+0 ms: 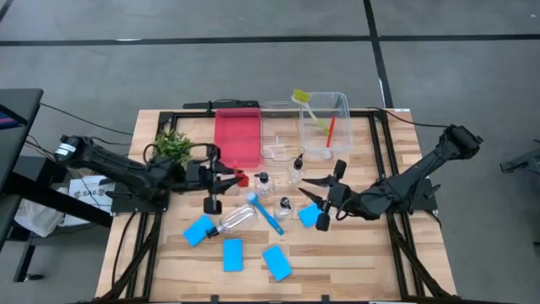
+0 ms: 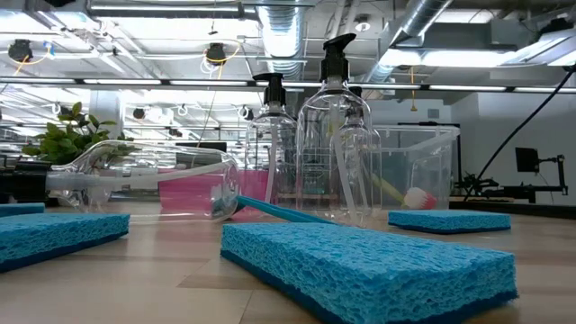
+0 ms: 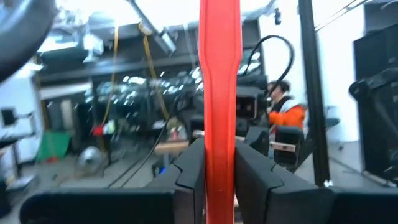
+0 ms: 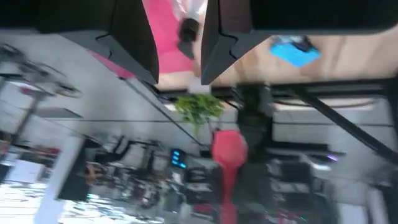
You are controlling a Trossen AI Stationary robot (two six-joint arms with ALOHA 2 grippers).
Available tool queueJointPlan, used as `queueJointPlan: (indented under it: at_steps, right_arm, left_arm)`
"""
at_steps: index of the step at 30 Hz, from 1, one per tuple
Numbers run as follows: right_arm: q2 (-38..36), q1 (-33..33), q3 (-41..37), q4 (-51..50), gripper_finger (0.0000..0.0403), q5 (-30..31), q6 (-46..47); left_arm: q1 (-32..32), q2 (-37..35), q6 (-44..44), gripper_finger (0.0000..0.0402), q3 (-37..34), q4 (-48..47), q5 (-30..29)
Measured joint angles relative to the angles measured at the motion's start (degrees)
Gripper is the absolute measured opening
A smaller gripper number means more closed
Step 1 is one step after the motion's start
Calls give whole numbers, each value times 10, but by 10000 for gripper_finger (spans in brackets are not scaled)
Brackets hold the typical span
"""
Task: Pick & Place Kitchen Sink Supplies
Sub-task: Put the orange kitchen brush into the white bin
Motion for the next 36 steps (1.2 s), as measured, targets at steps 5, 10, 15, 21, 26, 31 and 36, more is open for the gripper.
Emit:
queueJointPlan:
  at_steps: [5, 10, 15, 21, 26, 31, 36]
  right_arm:
    - [38, 1, 0, 6, 113, -48, 20]
    - [111, 0, 0, 132, 113, -47, -61]
    - [170, 3, 0, 292, 113, -47, -167]
    - [209, 8, 0, 371, 113, -47, -222]
    - [215, 9, 0, 391, 113, -45, -236]
    - [211, 15, 0, 392, 113, 6, -244]
    - [210, 40, 0, 422, 113, 73, -316]
  left_arm:
    - [49, 52, -7, 65, 0, 52, 63]
    - [58, 79, -61, 65, 2, 88, 121]
    - [45, 88, -53, 65, 2, 101, 132]
    - [45, 113, -38, 65, 17, 99, 161]
    - [46, 187, -5, 65, 62, 98, 159]
    - [45, 244, 32, 65, 98, 98, 160]
    - [45, 262, 71, 65, 106, 98, 169]
